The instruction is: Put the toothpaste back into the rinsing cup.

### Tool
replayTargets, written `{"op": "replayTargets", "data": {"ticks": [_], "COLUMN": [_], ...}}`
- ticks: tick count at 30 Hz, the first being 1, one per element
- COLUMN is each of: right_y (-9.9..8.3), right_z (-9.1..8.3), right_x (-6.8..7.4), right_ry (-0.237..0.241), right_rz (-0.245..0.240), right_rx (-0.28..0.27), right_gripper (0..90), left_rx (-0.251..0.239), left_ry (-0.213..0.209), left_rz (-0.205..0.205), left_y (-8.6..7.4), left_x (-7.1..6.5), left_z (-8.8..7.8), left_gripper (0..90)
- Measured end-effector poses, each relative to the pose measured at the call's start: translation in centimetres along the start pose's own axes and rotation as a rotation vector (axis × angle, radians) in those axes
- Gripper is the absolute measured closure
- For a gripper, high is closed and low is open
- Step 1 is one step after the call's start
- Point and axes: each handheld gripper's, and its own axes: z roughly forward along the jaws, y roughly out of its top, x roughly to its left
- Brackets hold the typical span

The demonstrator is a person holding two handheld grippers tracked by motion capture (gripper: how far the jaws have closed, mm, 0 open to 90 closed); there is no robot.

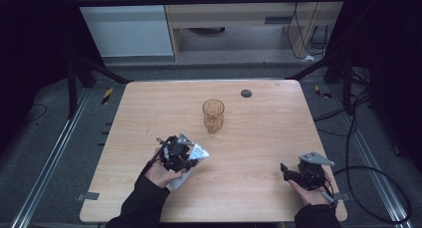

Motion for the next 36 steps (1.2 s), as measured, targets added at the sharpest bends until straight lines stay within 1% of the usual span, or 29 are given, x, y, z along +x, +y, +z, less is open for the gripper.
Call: {"op": "replayTargets", "data": {"ticks": [1,2,3,4,5,6,8,10,11,12,14,15,16,17,19,20,22,23,24,25,26,27,28,29,30,32,33,34,36], "right_y": [0.0,0.0,0.0,0.0,0.0,0.0,0.0,0.0,0.0,0.0,0.0,0.0,0.0,0.0,0.0,0.0,-0.1,-0.1,0.0,0.0,0.0,0.0,0.0,0.0,0.0,0.0,0.0,0.0,0.0], "right_z": [0.0,0.0,0.0,0.0,0.0,0.0,0.1,0.1,0.1,0.1,0.1,0.1,0.1,0.1,0.1,0.1,0.1,0.1,0.2,0.2,0.2,0.2,0.2,0.1,0.1,0.1,0.2,0.2,0.2], "right_x": [0.0,0.0,0.0,0.0,0.0,0.0,0.0,0.0,0.0,0.0,0.1,0.1,0.1,0.1,0.0,0.0,0.1,0.1,0.2,0.2,0.2,0.2,0.2,0.3,0.3,0.2,0.2,0.2,0.2], "right_ry": [0.002,0.002,0.002,0.0,0.0,-0.001,-0.002,-0.002,-0.002,-0.002,-0.001,0.0,0.0,0.0,0.0,0.001,0.002,0.002,0.004,0.004,0.004,0.005,0.005,0.006,0.006,0.009,0.01,0.011,0.012], "right_rz": [0.003,0.003,0.003,0.002,0.003,0.003,0.001,0.001,0.001,0.001,0.001,0.003,0.003,0.003,0.001,0.001,0.003,0.002,0.002,0.001,0.001,0.002,0.002,0.003,0.003,0.005,0.006,0.006,0.005], "right_rx": [-0.002,-0.002,-0.001,-0.001,-0.001,-0.001,-0.002,-0.002,-0.002,-0.002,-0.004,-0.006,-0.006,-0.006,-0.008,-0.009,-0.009,-0.009,-0.009,-0.01,-0.01,-0.012,-0.012,-0.013,-0.013,-0.013,-0.014,-0.014,-0.015], "right_gripper": [23.5,23.5,23.5,23.5,23.5,23.5,23.4,23.4,23.3,23.3,23.3,23.2,23.2,23.2,23.1,23.0,22.8,22.7,22.6,22.6,22.6,22.5,22.5,22.4,22.4,22.4,22.3,22.2,22.1], "left_rx": [-0.035,-0.035,-0.055,-0.093,-0.093,-0.124,-0.157,-0.172,-0.212,-0.212,-0.251,-0.292,-0.31,-0.31,-0.373,-0.373,-0.404,-0.435,-0.435,-0.465,-0.465,-0.495,-0.495,-0.52,-0.52,-0.547,-0.574,-0.574,-0.6], "left_ry": [0.011,0.011,0.018,0.036,0.036,0.061,0.082,0.095,0.113,0.113,0.135,0.157,0.169,0.169,0.207,0.207,0.219,0.237,0.237,0.248,0.248,0.256,0.256,0.269,0.269,0.281,0.289,0.289,0.301], "left_rz": [-0.004,-0.004,-0.009,-0.018,-0.018,-0.019,-0.028,-0.029,-0.041,-0.041,-0.053,-0.068,-0.069,-0.069,-0.089,-0.089,-0.102,-0.117,-0.117,-0.133,-0.133,-0.151,-0.151,-0.164,-0.164,-0.175,-0.193,-0.193,-0.214], "left_y": [0.2,0.2,0.2,0.4,0.4,0.5,0.6,0.8,1.0,1.0,1.4,1.9,2.1,2.1,2.6,2.6,2.9,3.3,3.3,3.7,3.7,4.2,4.2,4.6,4.6,5.1,5.5,5.5,6.2], "left_x": [0.1,0.1,0.1,0.3,0.3,0.4,0.4,0.5,0.6,0.6,0.8,1.1,1.2,1.2,1.3,1.3,1.4,1.5,1.5,1.7,1.7,2.0,2.0,2.2,2.2,2.4,2.6,2.6,3.1], "left_z": [-0.6,-0.6,-0.9,-1.3,-1.3,-1.5,-1.6,-1.7,-1.9,-1.9,-2.3,-2.7,-2.9,-2.9,-3.4,-3.4,-3.6,-3.7,-3.7,-3.8,-3.8,-3.7,-3.7,-3.7,-3.7,-3.6,-3.4,-3.4,-2.9], "left_gripper": [72.6,72.6,72.6,72.6,72.5,72.5,72.5,72.5,72.5,72.5,72.5,72.5,72.4,72.4,72.4,72.4,72.4,72.4,72.4,72.4,72.4,72.4,72.3,72.3,72.3,72.3,72.3,72.3,72.3]}}
